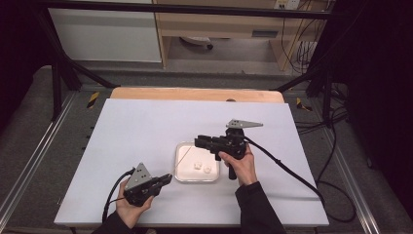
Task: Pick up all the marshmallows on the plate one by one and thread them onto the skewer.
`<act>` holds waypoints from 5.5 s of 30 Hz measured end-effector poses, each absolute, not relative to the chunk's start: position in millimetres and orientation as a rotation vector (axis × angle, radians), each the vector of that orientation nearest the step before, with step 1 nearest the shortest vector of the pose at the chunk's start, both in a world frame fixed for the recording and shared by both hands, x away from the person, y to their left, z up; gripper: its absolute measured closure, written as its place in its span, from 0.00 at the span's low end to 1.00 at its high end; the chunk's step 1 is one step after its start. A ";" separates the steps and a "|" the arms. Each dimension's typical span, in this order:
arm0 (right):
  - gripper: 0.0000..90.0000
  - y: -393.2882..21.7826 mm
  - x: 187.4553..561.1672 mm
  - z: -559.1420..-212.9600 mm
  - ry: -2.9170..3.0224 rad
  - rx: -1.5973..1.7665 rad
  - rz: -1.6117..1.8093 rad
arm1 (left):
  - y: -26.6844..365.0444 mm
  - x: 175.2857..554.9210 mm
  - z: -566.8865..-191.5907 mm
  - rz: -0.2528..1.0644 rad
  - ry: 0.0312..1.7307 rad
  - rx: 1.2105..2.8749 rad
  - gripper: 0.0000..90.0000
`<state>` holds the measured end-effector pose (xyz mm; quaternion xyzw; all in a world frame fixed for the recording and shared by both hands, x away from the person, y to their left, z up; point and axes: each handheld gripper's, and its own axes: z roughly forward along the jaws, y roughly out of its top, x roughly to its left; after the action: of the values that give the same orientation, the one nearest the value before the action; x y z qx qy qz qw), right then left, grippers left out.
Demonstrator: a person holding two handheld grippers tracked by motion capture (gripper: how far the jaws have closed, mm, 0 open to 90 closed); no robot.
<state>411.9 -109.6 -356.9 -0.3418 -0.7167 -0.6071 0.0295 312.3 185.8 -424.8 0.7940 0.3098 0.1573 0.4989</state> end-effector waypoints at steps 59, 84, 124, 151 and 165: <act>0.83 -74.7 394.4 -406.5 -2.210 -0.928 -1.691 | 166.3 317.7 -429.3 0.396 0.757 1.916 0.98; 0.20 -96.4 389.8 -386.6 -2.574 -0.993 -1.693 | 175.9 320.1 -429.4 0.370 0.759 1.908 0.98; 0.65 -105.8 406.0 -451.4 -2.928 -0.890 -1.306 | 181.7 318.8 -433.5 0.342 0.798 1.945 0.98; 0.80 -116.0 399.2 -422.4 -2.810 -0.920 -1.476 | 180.9 317.6 -432.7 0.345 0.785 1.946 0.98; 0.81 -135.0 397.3 -380.7 -2.532 -0.991 -1.759 | 178.9 316.8 -433.0 0.348 0.772 1.946 0.98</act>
<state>397.3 -135.0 -380.7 -0.3056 -0.7810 -0.5425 -0.0484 316.8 178.9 -433.0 0.8003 0.3175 0.1433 0.4880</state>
